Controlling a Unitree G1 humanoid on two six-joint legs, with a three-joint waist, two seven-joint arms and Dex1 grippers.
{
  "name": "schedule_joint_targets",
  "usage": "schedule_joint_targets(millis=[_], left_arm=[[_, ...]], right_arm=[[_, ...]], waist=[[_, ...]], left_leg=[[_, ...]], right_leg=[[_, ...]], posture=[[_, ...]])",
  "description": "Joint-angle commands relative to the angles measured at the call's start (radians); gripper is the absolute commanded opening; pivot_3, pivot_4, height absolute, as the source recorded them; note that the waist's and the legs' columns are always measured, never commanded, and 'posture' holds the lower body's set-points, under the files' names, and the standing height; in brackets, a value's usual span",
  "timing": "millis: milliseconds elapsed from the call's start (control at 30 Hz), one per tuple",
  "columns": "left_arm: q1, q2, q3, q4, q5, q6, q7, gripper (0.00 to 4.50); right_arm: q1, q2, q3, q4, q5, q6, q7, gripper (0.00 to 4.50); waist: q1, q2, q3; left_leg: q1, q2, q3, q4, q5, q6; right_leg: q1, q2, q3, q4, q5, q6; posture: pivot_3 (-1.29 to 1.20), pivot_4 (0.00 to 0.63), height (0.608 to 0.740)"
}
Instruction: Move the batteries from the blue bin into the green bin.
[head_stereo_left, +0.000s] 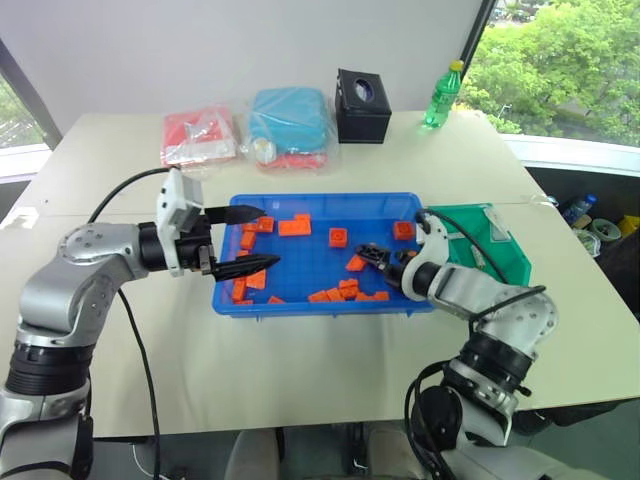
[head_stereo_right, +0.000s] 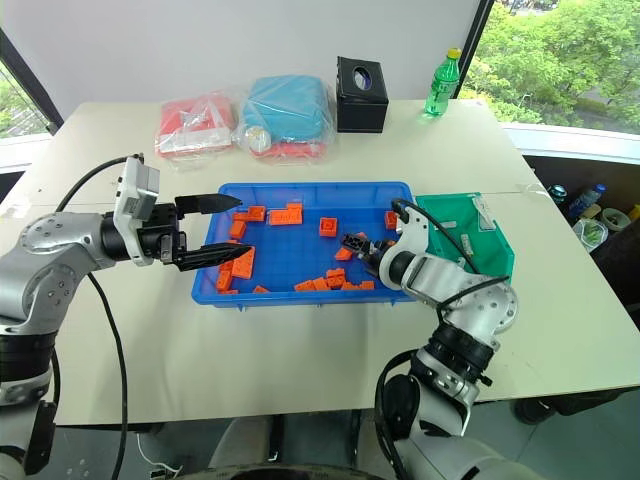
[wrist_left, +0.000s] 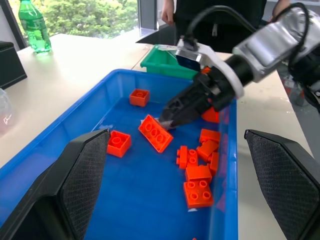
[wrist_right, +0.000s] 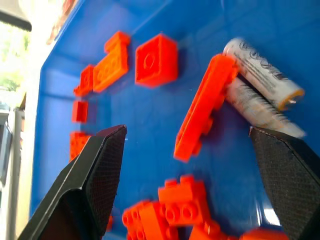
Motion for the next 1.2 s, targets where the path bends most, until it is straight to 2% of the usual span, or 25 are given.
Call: schedule_joint_targets(millis=[33, 333, 433, 533, 733, 833, 933, 1033, 1167, 1200], left_arm=[[-0.029, 0.007, 0.026, -0.011, -0.012, -0.013, 0.001, 4.5], [-0.019, 0.001, 0.032, -0.021, -0.012, -0.019, 0.015, 4.5], [-0.016, -0.001, 0.036, -0.026, -0.017, -0.016, 0.025, 4.5], [-0.015, -0.002, 0.036, -0.028, -0.02, -0.016, 0.03, 4.5], [-0.027, -0.007, 0.024, -0.011, -0.014, -0.023, 0.026, 4.5], [-0.035, -0.01, 0.02, -0.002, -0.01, -0.026, 0.022, 4.5], [-0.047, -0.014, 0.015, 0.01, -0.006, -0.03, 0.016, 4.5], [-0.06, -0.019, 0.007, 0.027, 0.002, -0.037, 0.007, 4.5], [-0.08, -0.025, -0.006, 0.049, 0.009, -0.047, -0.006, 4.5], [-0.085, -0.026, -0.01, 0.054, 0.011, -0.049, -0.01, 4.5]], right_arm=[[-0.06, -0.007, -0.03, 0.065, -0.039, 0.006, -0.006, 4.01], [-0.114, 0.027, 0.0, 0.128, -0.113, 0.004, 0.042, 4.01], [-0.109, 0.03, 0.011, 0.125, -0.133, 0.002, 0.06, 3.18], [-0.105, 0.03, 0.029, 0.122, -0.143, 0.006, 0.079, 1.58], [-0.07, -0.059, 0.193, 0.02, -0.084, 0.006, 0.171, 1.53], [-0.043, -0.174, 0.347, -0.079, -0.025, 0.006, 0.265, 1.53], [-0.034, -0.352, 0.482, -0.204, 0.011, 0.006, 0.368, 1.53], [-0.022, -0.498, 0.553, -0.262, 0.01, -0.002, 0.45, 2.42], [0.016, -0.715, 0.709, -0.312, -0.064, -0.112, 0.573, 4.33], [0.026, -0.751, 0.739, -0.311, -0.083, -0.146, 0.601, 4.33]], waist=[[-0.001, 0.0, 0.0], [-0.015, 0.0, 0.0], [-0.017, 0.0, 0.0], [-0.017, 0.0, 0.0], [-0.015, 0.0, 0.0], [-0.014, 0.0, 0.0], [-0.015, 0.0, 0.0], [-0.015, 0.0, 0.0], [-0.013, -0.001, 0.0], [-0.014, -0.001, 0.0]], left_leg=[[0.0, 0.0, 0.0, 0.0, 0.0, 0.0], [0.0, 0.0, 0.0, 0.0, 0.0, 0.0], [0.0, 0.0, 0.0, -0.001, 0.0, 0.0], [0.0, 0.0, 0.0, -0.001, 0.0, 0.0], [0.0, 0.0, 0.0, -0.001, 0.0, 0.0], [-0.001, 0.0, -0.001, -0.001, 0.0, 0.0], [-0.001, -0.001, 0.0, 0.0, 0.0, 0.0], [-0.001, -0.001, 0.0, -0.001, 0.0, 0.0], [-0.001, 0.0, 0.0, -0.001, 0.0, 0.0], [-0.001, -0.001, 0.0, -0.001, 0.0, 0.0]], right_leg=[[0.0, 0.0, 0.0, 0.0, 0.0, 0.0], [0.001, 0.0, 0.0, 0.001, 0.0, 0.0], [0.001, 0.0, 0.0, 0.001, 0.0, 0.0], [0.001, 0.0, 0.0, 0.001, 0.0, 0.0], [0.0, 0.0, 0.0, 0.001, 0.0, 0.0], [0.0, 0.0, 0.0, 0.0, 0.0, 0.0], [0.0, -0.001, 0.0, -0.001, 0.0, 0.0], [0.0, -0.001, 0.0, -0.001, 0.0, 0.001], [0.0, -0.001, 0.0, -0.002, -0.001, 0.001], [0.0, -0.001, 0.0, -0.003, -0.001, 0.001]], posture=[[0.0, 0.15, 0.733], [0.0, 0.15, 0.733], [0.0, 0.15, 0.733], [0.0, 0.15, 0.733], [0.0, 0.15, 0.733], [0.0, 0.15, 0.733], [0.0, 0.15, 0.733], [0.0, 0.15, 0.733], [0.0, 0.15, 0.733], [0.0, 0.15, 0.733]])
